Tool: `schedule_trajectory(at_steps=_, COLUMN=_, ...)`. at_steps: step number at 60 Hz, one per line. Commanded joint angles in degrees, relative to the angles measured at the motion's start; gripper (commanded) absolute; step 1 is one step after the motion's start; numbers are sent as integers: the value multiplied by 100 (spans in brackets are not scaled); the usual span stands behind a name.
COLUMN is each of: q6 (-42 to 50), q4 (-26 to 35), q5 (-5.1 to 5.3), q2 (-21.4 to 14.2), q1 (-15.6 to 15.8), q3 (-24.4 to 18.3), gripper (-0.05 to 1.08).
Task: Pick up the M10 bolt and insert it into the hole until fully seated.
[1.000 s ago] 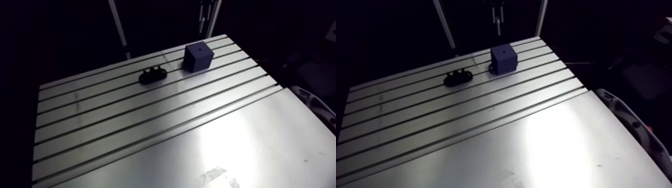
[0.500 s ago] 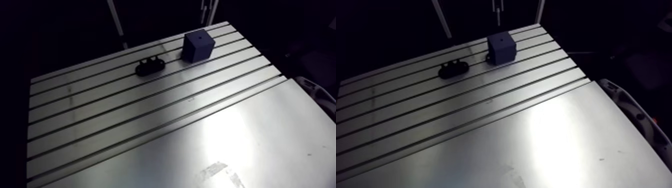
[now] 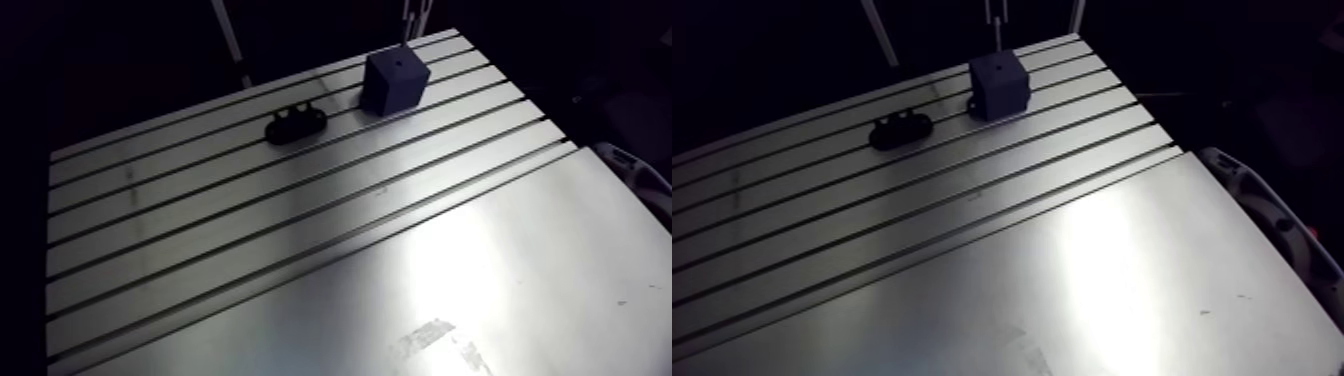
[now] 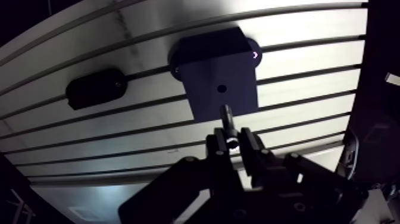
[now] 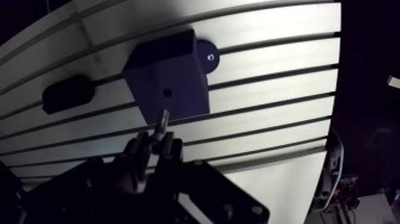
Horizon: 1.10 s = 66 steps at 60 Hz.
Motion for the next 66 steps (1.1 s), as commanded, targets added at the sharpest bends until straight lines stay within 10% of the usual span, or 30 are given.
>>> schedule_trajectory(at_steps=1, q6=0, q4=-12, q5=-1, q2=29, q1=-6, q3=16, gripper=107)
schedule_trajectory(at_steps=66, q6=9, q4=-40, q5=8, q2=177, q1=-6, q3=-11, gripper=107)
